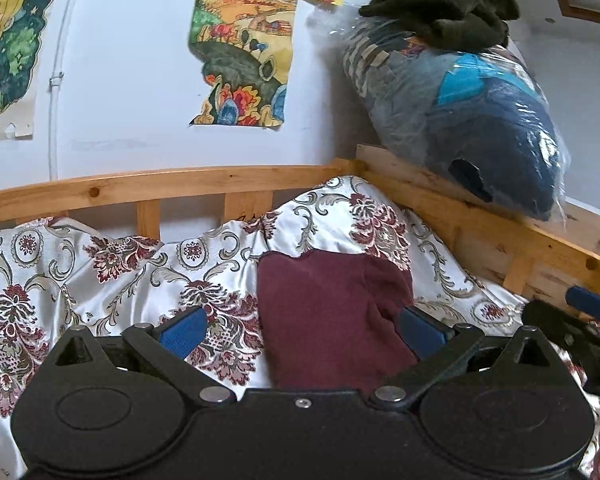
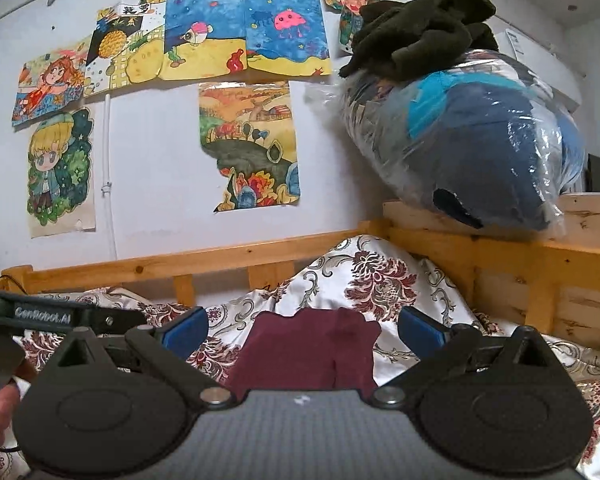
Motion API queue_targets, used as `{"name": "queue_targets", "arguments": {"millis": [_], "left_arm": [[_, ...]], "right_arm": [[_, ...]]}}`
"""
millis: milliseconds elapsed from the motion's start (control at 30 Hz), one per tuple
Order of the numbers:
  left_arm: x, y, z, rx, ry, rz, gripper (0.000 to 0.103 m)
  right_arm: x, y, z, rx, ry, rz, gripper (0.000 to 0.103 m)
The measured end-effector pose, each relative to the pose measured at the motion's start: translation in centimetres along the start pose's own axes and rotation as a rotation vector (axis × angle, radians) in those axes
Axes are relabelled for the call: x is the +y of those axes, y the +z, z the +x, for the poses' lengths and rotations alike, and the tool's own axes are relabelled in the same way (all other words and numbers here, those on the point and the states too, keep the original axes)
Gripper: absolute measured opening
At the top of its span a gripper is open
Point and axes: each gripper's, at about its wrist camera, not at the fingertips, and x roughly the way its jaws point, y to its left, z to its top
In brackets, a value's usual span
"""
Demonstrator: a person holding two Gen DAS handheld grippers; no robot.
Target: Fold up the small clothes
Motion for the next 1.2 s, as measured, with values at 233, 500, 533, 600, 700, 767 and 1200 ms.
{"name": "queue_targets", "arguments": {"millis": [233,500,533,600,700,767,1200], "left_arm": [[0.5,-2.2,-1.2,0.088,-0.049,-0.003,0.102],[1.9,-5.4,-1.6,0.107,0.011,-0.002,0.102],[1.8,-6.0,-1.6,0.098,0.03,-0.002,0.102],[1.8,-7.2,-1.5,0.086,0.053,-0.003,0.102],[1.8,-8.5,-0.9,0.121,0.075,-0.015,0.102],[1.7,-9.0,-0.6,0.146,0.072,-0.01,0.102],[1.0,-9.7,0.0,0.153,0.083,0.042,0.102]], "right_arm": [[0.0,-0.7,0.0,0.097,0.109,-0.009,0.103],[0.8,-3.7,-1.1,0.171,0.003,-0.061,0.103],[0.7,-4.0,-1.3,0.172,-0.023,-0.056,0.103],[0.6,-4.8,-2.0,0.168,-0.06,-0.049,0.103],[0.2,-5.6,-2.6,0.174,-0.096,-0.041,0.103],[0.0,-6.1,-2.8,0.172,-0.111,-0.041,0.103],[-0.6,-7.4,-1.4,0.233,-0.102,0.003,0.103]]}}
